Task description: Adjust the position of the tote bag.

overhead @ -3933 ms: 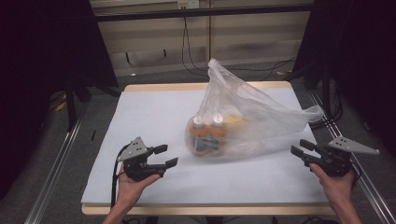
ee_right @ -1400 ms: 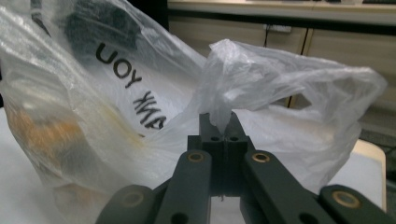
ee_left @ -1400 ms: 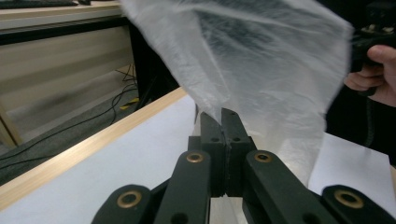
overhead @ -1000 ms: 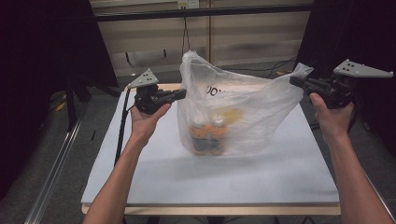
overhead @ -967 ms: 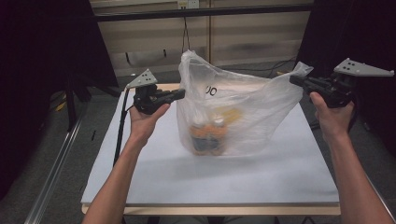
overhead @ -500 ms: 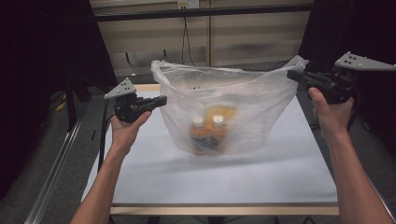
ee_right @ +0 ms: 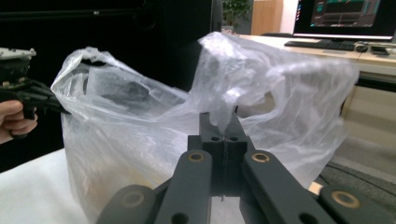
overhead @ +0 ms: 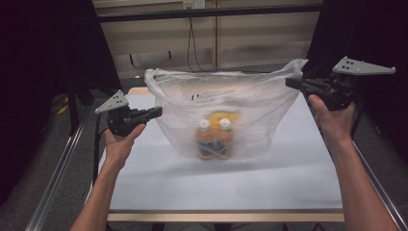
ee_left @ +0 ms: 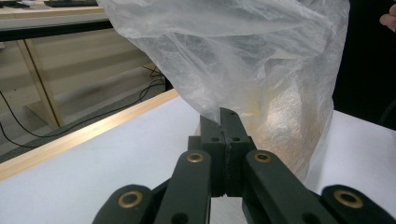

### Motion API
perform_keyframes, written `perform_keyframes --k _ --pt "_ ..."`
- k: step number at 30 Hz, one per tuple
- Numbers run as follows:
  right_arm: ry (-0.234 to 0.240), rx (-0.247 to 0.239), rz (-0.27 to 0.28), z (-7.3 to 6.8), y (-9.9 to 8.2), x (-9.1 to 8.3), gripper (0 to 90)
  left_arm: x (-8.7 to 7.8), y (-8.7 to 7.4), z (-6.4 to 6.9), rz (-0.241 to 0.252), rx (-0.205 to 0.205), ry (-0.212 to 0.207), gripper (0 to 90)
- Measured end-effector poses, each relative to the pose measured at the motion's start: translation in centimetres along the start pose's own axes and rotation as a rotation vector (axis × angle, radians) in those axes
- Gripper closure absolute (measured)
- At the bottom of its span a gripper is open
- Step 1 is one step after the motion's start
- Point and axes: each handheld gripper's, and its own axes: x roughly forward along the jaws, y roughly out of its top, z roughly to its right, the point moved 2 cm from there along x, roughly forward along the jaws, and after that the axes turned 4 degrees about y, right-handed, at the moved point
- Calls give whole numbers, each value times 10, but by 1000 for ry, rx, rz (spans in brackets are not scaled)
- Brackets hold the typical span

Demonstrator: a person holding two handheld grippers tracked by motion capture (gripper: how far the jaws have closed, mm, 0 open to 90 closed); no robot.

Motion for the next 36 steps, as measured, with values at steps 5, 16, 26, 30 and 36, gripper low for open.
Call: perform_keyframes --k 5,16,26,30,36 --pt "9 1 -36 -7 -13 -1 900 -6 -5 3 -4 8 1 900" --pt "17 29 -83 -12 -44 -7 900 -11 -26 9 -25 3 -6 900" --pt "29 56 -113 -11 -73 -4 900 -8 -52 10 -60 -15 -2 900" --pt "33 63 -118 -12 -81 -1 900 -6 -64 9 -55 -40 -19 900" --pt "34 84 -122 -11 -100 0 900 -5 -78 8 -82 -64 -37 900"
